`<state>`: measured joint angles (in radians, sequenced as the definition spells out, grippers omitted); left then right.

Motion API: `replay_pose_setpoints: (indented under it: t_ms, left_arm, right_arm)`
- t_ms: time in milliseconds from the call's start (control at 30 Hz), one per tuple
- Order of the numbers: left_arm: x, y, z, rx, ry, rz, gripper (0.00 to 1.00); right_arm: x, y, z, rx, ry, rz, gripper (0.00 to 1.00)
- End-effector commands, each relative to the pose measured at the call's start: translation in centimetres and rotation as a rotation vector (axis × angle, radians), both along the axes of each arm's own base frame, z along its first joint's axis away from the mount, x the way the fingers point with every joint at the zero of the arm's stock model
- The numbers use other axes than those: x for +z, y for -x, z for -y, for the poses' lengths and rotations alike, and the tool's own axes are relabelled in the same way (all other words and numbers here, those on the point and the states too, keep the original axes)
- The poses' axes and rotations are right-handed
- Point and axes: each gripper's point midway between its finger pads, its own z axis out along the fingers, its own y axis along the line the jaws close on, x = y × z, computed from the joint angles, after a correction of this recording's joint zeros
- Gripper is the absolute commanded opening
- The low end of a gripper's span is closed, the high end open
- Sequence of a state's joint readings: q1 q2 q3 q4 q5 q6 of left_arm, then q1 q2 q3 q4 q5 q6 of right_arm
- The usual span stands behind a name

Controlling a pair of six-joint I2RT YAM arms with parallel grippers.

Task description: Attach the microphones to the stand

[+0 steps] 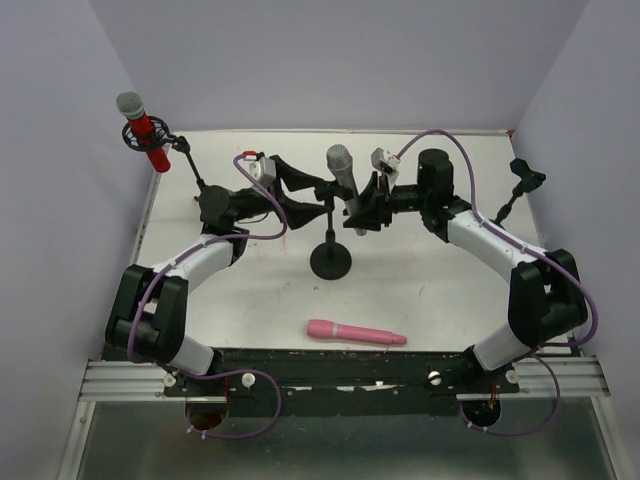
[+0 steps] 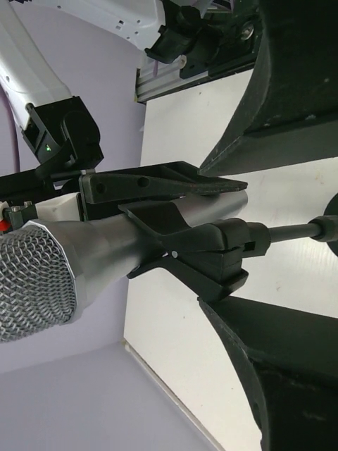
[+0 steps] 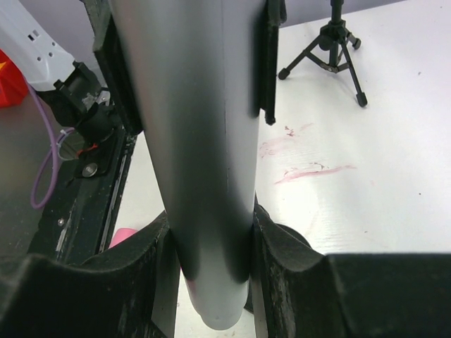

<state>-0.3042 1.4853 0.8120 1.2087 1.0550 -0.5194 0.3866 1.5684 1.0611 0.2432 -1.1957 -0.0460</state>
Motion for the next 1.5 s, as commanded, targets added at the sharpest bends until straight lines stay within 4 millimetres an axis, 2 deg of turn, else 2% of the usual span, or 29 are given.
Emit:
replay_pose_setpoints:
  t_ms: [0,100,133,300,400,467,633,767,933,1067,1133,1233,1333,1467]
  left_arm:
    - [0.9,2.0,0.3,-0.042,-0.003,0.054,0.8]
    - [1.2,2.2,0.2,-0.039,-0.005,0.064,0.88]
    - [1.3,2.1,0.2,-0.035,-0.007,0.068,0.99]
    - [2.2,2.1,-0.4,0.027,-0.023,0.098,0.99]
    - [2.7,1.7,-1.5,0.118,-0.039,0.101,0.99]
    - [2.8,1.6,-2.5,0.187,-0.051,0.117,0.99]
    - [3.2,2.0,-4.9,0.367,-0.044,0.128,0.99]
    - [1.9,2.6,-6.9,0.488,0.02,-0.01,0.99]
    - [-1.9,3.4,-8.4,0.554,0.136,-0.247,0.99]
    - [-4.6,3.8,-7.2,0.519,0.12,-0.341,0.95]
    - [-5.8,3.3,-6.5,0.559,0.069,-0.31,0.92]
    - [-6.8,3.1,-4.6,0.574,-0.005,-0.204,0.89]
    - [-7.3,2.6,-2.7,0.538,-0.045,-0.092,0.81]
    - [-7.5,0.9,-1.4,0.557,-0.043,-0.037,0.76]
  right_arm:
    - [-0.6,0.2,-0.1,-0.019,0.017,-0.03,0.26]
    - [-0.7,0.2,0.0,-0.023,0.023,-0.021,0.37]
    - [-0.6,0.2,0.1,-0.03,0.025,-0.015,0.42]
    - [0.1,-0.1,0.7,-0.082,0.045,0.035,0.76]
    - [0.9,-0.6,1.5,-0.13,0.059,0.07,0.9]
    - [1.3,-1.0,2.2,-0.158,0.06,0.082,0.95]
    - [1.5,-1.2,3.7,-0.205,0.091,0.143,0.97]
    - [1.6,-0.5,5.3,-0.247,0.12,0.168,1.0]
    - [1.6,1.2,6.8,-0.31,0.13,0.207,1.0]
    - [1.3,3.0,7.8,-0.285,0.125,0.181,1.0]
    - [1.2,3.4,8.3,-0.281,0.116,0.175,1.0]
    - [0.5,3.3,9.0,-0.3,0.117,0.16,1.0]
    - [0.3,3.3,9.1,-0.3,0.114,0.158,1.0]
    - [0.3,3.4,9.1,-0.296,0.11,0.161,1.0]
